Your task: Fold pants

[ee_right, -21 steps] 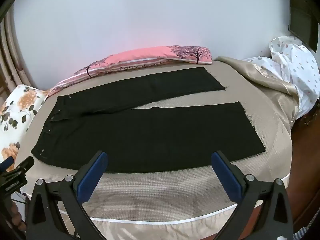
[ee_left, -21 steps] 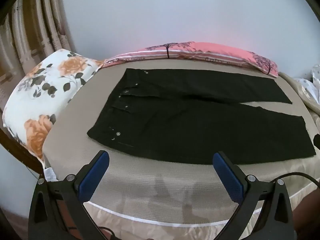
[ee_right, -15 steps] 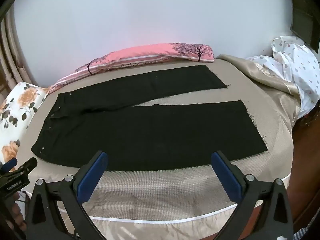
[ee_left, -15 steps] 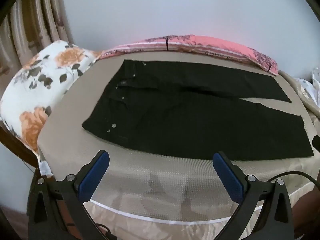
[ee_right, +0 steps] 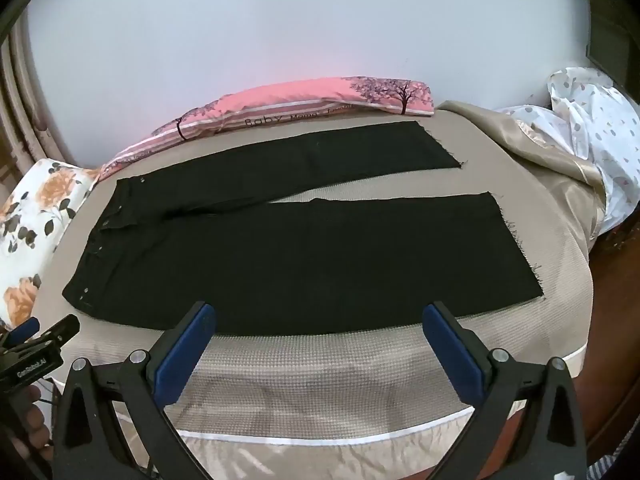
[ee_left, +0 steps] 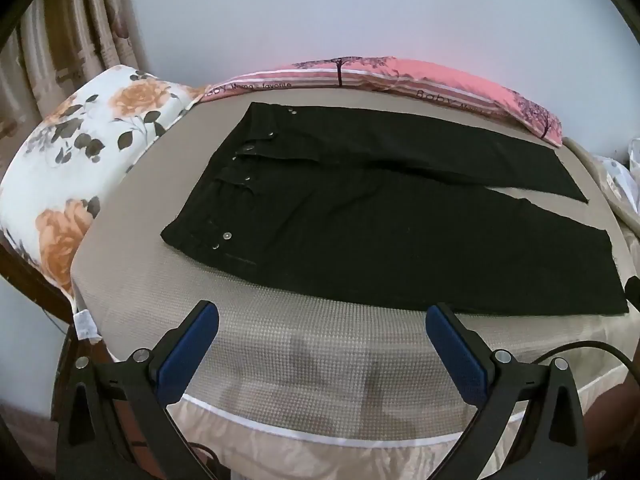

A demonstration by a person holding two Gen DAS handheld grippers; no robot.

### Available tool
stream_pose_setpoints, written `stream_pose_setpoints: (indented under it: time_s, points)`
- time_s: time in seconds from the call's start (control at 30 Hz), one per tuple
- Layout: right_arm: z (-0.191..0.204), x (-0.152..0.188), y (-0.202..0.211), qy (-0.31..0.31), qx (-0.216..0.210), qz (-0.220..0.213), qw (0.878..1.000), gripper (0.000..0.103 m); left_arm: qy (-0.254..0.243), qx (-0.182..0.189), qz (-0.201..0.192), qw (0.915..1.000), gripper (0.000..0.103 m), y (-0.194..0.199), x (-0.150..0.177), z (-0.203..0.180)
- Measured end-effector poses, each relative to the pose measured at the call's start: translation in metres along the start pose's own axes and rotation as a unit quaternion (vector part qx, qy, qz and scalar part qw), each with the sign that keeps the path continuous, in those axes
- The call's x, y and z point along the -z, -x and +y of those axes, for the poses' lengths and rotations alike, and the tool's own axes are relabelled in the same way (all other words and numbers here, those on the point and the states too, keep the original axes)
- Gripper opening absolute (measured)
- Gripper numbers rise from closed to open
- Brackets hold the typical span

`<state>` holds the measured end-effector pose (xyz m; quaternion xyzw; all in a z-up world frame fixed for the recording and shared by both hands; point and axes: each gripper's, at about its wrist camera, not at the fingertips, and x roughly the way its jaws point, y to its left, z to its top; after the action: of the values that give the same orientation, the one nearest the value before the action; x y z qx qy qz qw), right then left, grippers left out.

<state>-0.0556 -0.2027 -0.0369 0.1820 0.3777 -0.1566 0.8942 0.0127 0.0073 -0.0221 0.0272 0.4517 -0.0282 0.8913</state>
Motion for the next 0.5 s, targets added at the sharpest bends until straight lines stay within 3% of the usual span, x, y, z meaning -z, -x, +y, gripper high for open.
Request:
stream_pose_setpoints:
  time_s: [0.5]
  points:
    - [-0.002, -0.003, -0.012, -0.009, -0.002, 0.021, 1.0, 0.103, -0.009, -0.008, 0.01, 0.9999, 0.103, -0.007, -0.001, -0.003]
